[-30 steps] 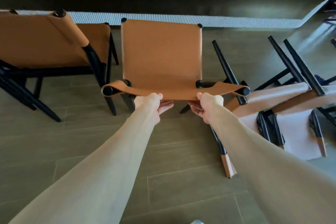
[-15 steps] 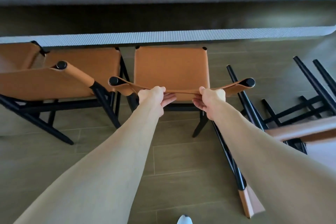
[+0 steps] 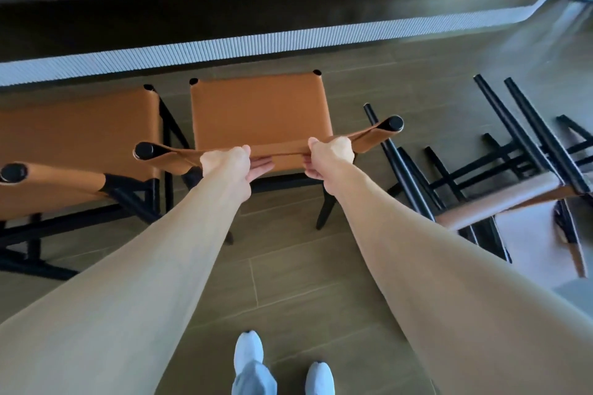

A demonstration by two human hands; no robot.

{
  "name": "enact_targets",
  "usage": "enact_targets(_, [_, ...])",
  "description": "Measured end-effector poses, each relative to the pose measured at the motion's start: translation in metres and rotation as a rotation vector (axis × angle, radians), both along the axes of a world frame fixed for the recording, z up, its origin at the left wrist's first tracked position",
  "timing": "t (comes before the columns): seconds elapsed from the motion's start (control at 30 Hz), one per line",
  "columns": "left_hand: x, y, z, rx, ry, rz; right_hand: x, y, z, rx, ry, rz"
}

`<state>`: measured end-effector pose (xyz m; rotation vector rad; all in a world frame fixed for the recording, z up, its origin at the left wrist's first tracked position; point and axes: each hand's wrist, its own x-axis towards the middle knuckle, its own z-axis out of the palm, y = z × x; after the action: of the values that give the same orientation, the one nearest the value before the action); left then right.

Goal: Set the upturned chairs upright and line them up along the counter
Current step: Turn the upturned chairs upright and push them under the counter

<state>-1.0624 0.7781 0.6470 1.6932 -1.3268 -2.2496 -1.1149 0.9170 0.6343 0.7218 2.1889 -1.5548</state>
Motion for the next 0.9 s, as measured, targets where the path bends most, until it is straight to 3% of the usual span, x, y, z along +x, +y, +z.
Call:
enact_targets(0.07, [0.008,0.000,0.005,-0.066,-0.034,-0.136,0.006,0.003,0.010,0.071,-0.009,0.081])
enact_targets(0.17, [0.030,-0.001,0.016,-0.259,-0.103,-0.495,0.026,0.027,0.031,0.494,0.115,0.443])
enact_targets(0.23, [0.038,-0.006,0.028,-0.274,-0.075,-0.669,0.039,0.046,0.042,0.618,0.168,0.631])
enact_targets(0.3, [0.039,0.008,0.062,-0.302,0.006,-0.839,0.055,0.084,0.074,0.523,0.164,0.587])
enact_targets(0.5, [0.040,0.118,0.168,-0.357,0.347,-1.066,0.106,0.196,0.166,0.042,0.310,0.097])
enact_targets(0.67, [0.069,0.245,0.221,-0.295,0.539,-1.148,0.172,0.318,0.205,-0.121,0.424,-0.149])
enact_targets(0.9, [0.160,0.408,0.225,-0.231,0.543,-1.133,0.284,0.499,0.214,-0.178,0.451,-0.273])
